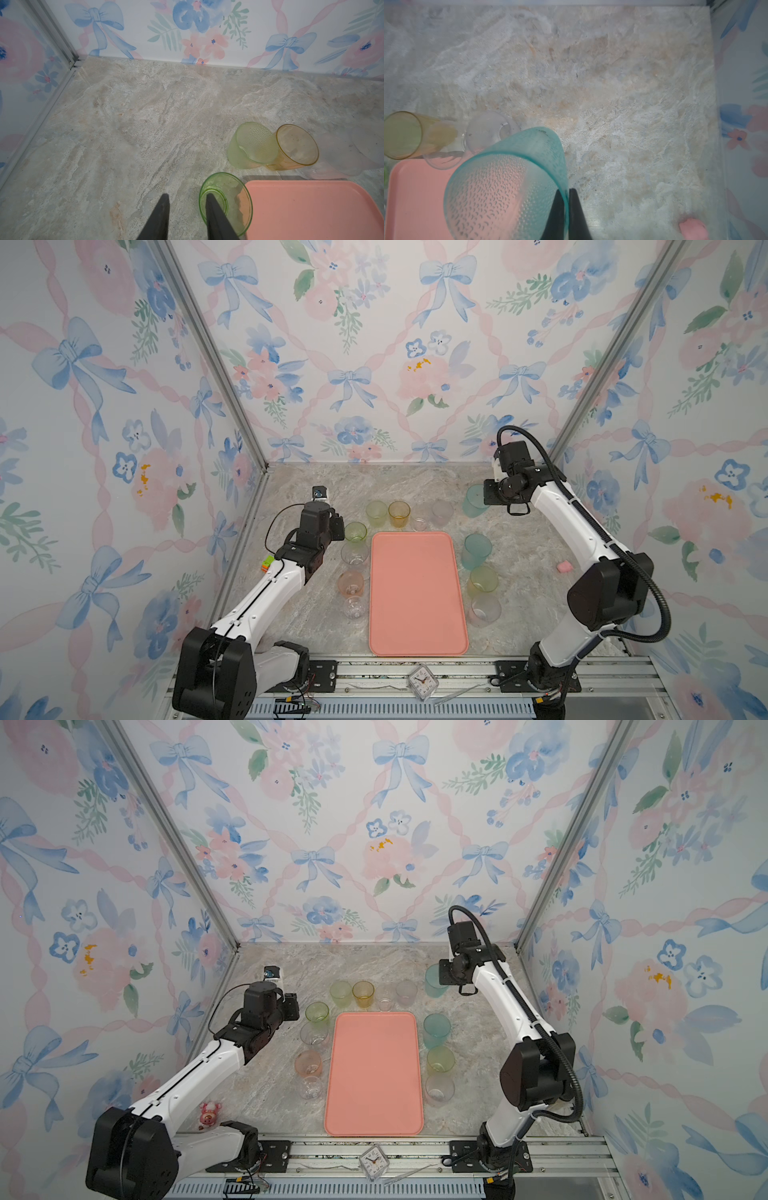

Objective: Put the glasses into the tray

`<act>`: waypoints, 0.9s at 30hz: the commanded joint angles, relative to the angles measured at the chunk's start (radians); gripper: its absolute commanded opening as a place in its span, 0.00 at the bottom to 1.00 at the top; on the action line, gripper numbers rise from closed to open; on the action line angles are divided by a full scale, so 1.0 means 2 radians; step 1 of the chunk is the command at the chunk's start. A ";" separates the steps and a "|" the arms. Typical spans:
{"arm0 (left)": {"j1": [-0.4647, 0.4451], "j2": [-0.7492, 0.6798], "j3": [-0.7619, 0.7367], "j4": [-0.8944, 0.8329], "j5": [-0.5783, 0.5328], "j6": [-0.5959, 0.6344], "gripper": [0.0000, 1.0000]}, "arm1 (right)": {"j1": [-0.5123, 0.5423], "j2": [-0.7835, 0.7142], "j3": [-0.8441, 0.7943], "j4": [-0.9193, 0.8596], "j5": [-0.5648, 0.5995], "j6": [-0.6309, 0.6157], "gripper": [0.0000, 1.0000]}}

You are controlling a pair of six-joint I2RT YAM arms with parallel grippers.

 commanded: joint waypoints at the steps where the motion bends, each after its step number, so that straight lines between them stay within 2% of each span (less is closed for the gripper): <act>1: 0.003 -0.016 -0.010 0.000 -0.001 0.001 0.32 | 0.035 -0.030 0.035 -0.050 -0.010 -0.011 0.01; 8: 0.002 -0.026 -0.009 0.000 0.003 0.001 0.33 | 0.150 -0.015 0.078 -0.100 -0.020 -0.016 0.01; 13: 0.002 -0.032 -0.012 0.000 0.007 0.001 0.33 | 0.217 0.049 0.112 -0.126 -0.012 -0.021 0.02; 20: 0.002 -0.040 -0.013 0.000 0.014 0.001 0.34 | 0.264 0.150 0.194 -0.155 -0.006 -0.033 0.02; 27: 0.003 -0.044 -0.013 -0.001 0.022 0.000 0.34 | 0.278 0.264 0.327 -0.214 0.014 -0.047 0.02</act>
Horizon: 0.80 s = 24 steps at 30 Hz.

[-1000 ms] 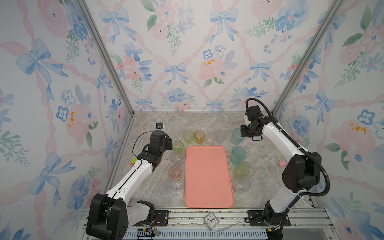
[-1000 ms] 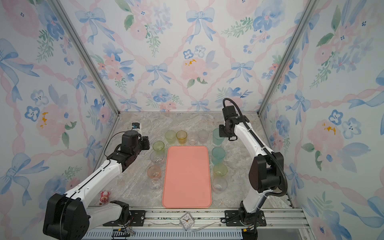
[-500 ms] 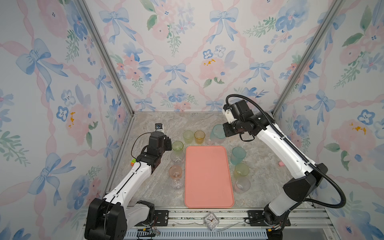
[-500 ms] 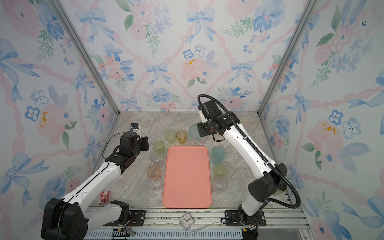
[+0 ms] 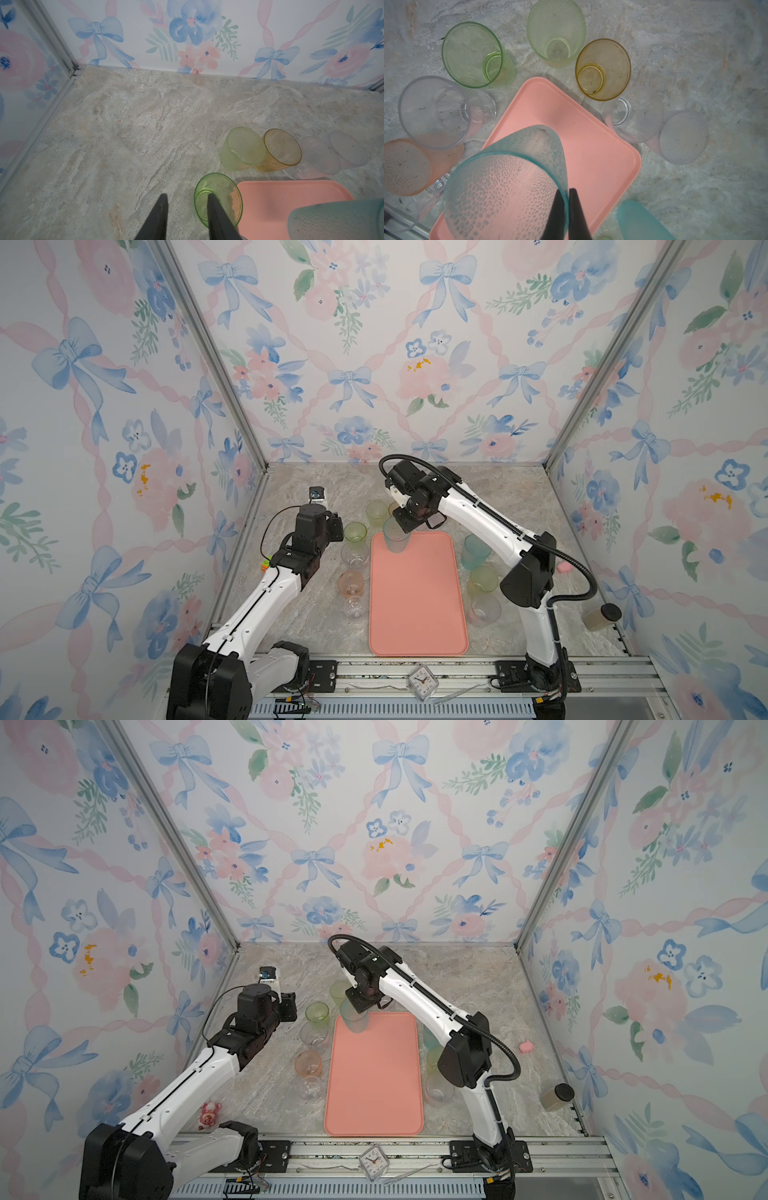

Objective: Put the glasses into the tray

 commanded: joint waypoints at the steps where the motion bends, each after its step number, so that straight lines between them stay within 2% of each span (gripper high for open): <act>1: 0.003 -0.010 -0.006 0.000 0.011 0.000 0.34 | 0.005 0.033 0.058 -0.046 0.015 -0.012 0.02; 8: 0.004 -0.009 -0.006 -0.004 0.011 0.005 0.34 | 0.003 0.079 0.106 -0.054 0.008 -0.011 0.02; 24: 0.009 -0.005 -0.006 -0.009 0.014 0.013 0.35 | 0.000 0.108 0.108 -0.010 -0.022 0.007 0.02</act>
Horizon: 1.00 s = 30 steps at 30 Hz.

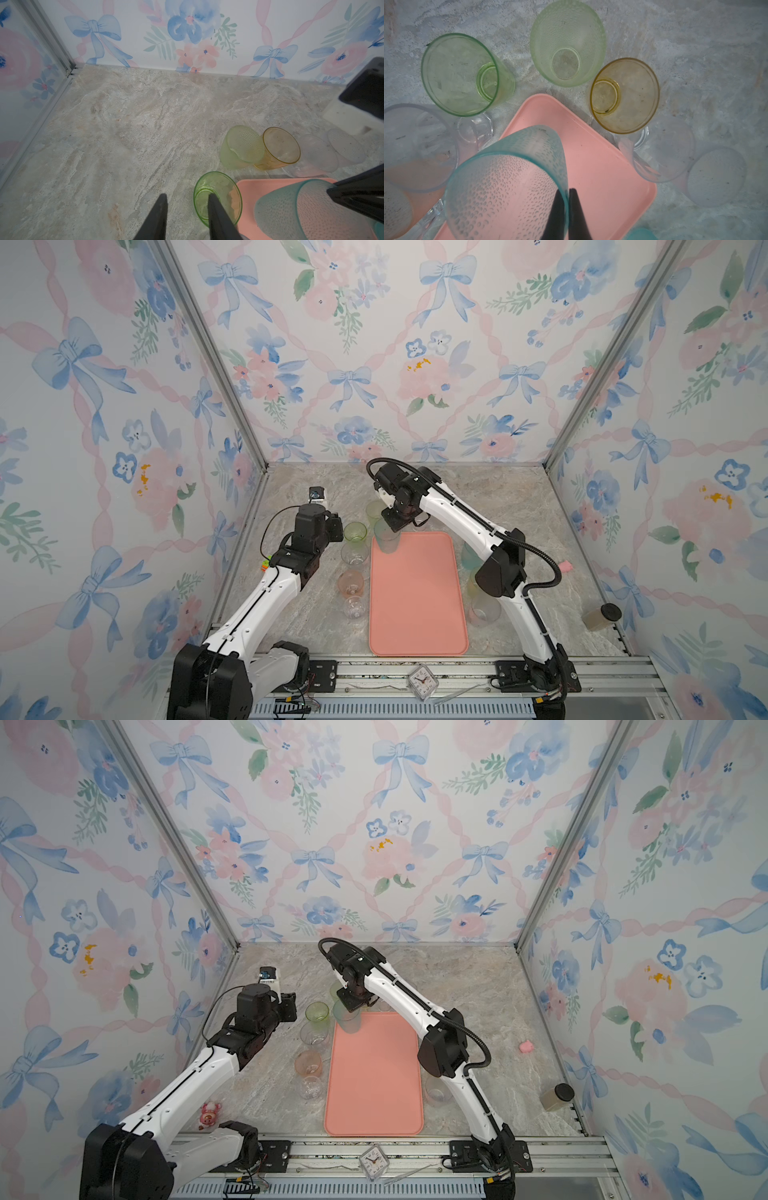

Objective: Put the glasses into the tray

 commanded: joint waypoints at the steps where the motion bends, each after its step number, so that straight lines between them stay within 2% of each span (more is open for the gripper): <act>1: 0.005 -0.005 -0.006 -0.007 0.007 0.010 0.35 | -0.003 0.015 0.014 0.008 -0.011 0.009 0.02; 23: 0.006 0.001 -0.006 -0.009 0.007 0.013 0.35 | -0.014 0.019 -0.008 0.038 -0.017 0.023 0.03; 30: 0.006 0.002 -0.005 -0.010 0.008 0.012 0.36 | -0.015 0.019 -0.011 0.036 -0.015 0.022 0.08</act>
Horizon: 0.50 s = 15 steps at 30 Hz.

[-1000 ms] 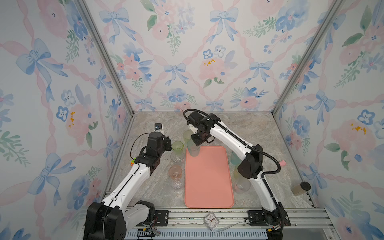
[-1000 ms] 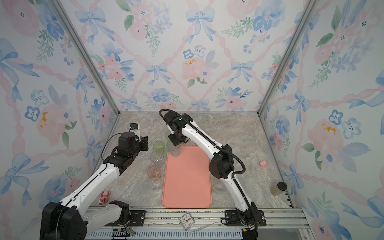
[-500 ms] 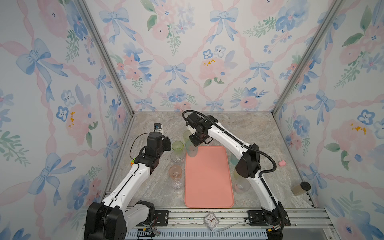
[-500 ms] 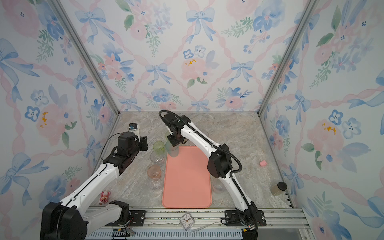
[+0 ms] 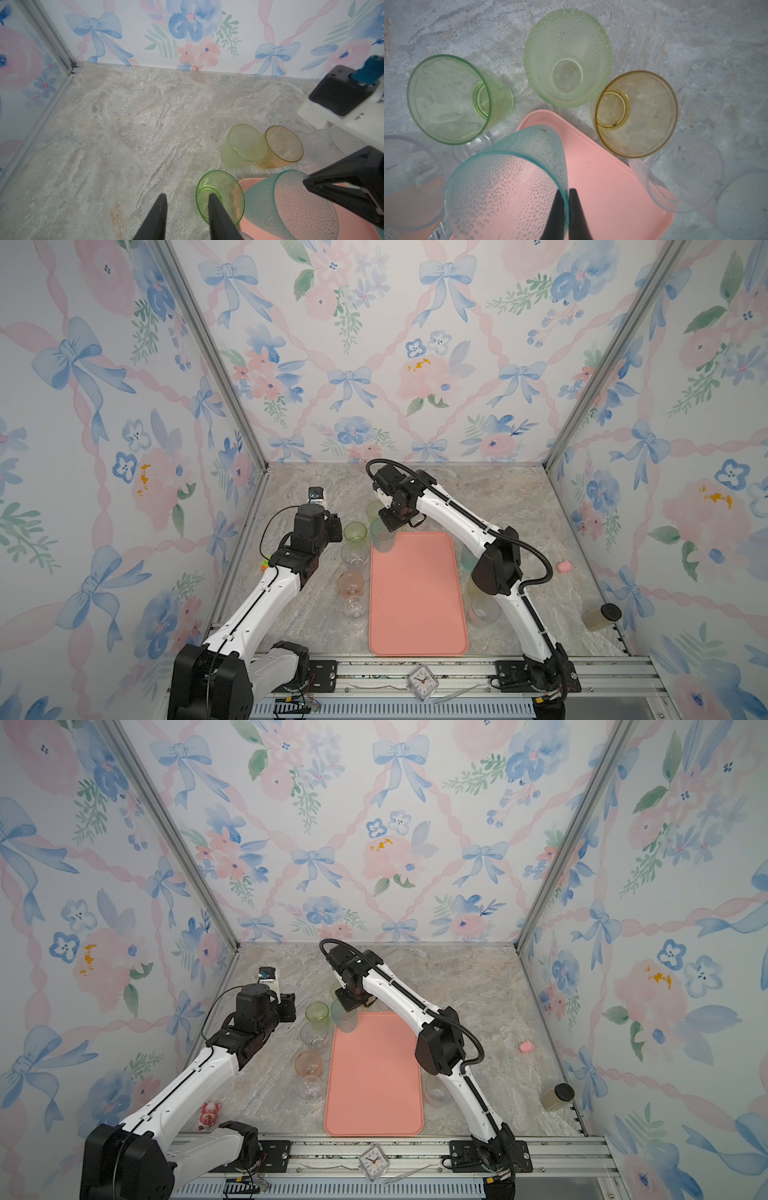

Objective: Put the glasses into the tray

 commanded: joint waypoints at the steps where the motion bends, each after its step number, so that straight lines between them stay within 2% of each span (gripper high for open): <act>1: 0.003 0.002 -0.005 -0.006 0.004 0.010 0.36 | -0.006 0.002 -0.003 0.001 -0.005 0.005 0.08; 6: 0.003 0.002 -0.004 -0.007 0.006 0.010 0.36 | -0.006 0.004 -0.004 -0.001 -0.006 0.004 0.16; 15: 0.004 0.000 -0.004 -0.009 0.005 0.010 0.36 | -0.007 0.000 -0.005 -0.001 -0.006 0.004 0.19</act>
